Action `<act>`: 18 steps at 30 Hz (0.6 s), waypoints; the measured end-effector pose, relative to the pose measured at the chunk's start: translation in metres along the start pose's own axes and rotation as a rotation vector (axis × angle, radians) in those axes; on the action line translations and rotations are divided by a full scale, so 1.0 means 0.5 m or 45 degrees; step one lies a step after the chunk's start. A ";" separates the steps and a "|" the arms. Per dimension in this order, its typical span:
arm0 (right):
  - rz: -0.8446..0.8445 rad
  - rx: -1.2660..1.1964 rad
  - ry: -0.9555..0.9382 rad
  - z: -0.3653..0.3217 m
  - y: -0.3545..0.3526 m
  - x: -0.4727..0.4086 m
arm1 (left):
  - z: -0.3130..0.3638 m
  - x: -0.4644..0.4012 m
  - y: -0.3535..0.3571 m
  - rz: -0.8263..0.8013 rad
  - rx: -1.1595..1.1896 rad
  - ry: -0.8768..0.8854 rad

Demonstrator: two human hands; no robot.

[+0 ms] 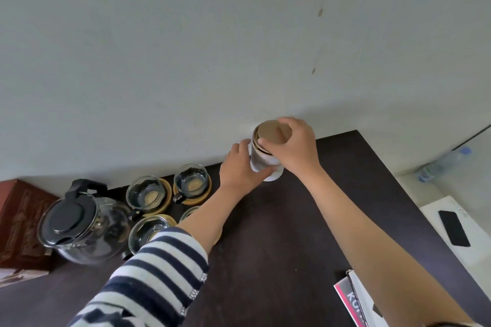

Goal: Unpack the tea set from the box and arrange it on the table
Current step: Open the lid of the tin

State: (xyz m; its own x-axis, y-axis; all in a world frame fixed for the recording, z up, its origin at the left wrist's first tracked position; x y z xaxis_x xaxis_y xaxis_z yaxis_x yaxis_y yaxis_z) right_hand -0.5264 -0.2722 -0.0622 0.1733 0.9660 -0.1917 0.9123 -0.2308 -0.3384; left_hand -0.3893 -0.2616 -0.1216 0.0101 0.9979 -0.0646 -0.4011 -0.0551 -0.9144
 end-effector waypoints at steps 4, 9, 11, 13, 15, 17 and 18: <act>0.145 -0.182 -0.004 -0.025 -0.054 0.026 | -0.003 -0.003 -0.003 0.001 -0.014 0.045; 0.371 -0.254 -0.009 0.039 -0.117 0.156 | -0.005 -0.007 -0.006 -0.023 -0.014 0.056; 0.436 -0.194 0.058 0.095 -0.117 0.214 | -0.006 -0.007 -0.005 -0.028 -0.007 0.064; 0.433 -0.105 0.151 0.138 -0.101 0.261 | -0.006 -0.007 -0.004 -0.024 -0.006 0.069; 0.351 -0.034 0.177 0.161 -0.072 0.296 | -0.008 -0.006 -0.001 -0.016 -0.008 0.077; 0.245 0.013 0.173 0.170 -0.039 0.316 | -0.010 -0.005 0.001 -0.015 -0.016 0.082; 0.194 0.040 0.170 0.172 -0.024 0.319 | -0.011 -0.005 0.002 -0.013 -0.021 0.085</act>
State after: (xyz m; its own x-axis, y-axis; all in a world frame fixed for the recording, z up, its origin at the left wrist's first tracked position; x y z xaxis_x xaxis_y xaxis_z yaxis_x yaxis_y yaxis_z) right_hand -0.5417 -0.1253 -0.1682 0.3582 0.9259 -0.1200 0.8600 -0.3773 -0.3435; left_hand -0.3847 -0.2642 -0.1245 0.0755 0.9939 -0.0809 -0.3856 -0.0457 -0.9215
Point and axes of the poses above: each hand's wrist, its own x-axis away from the middle knuckle, its own y-axis out of the palm, z = x × y, the point moved 1 cm from there along -x, towards the middle knuckle, and after that the axes turned 15 degrees about -x, right-handed, at the moved point
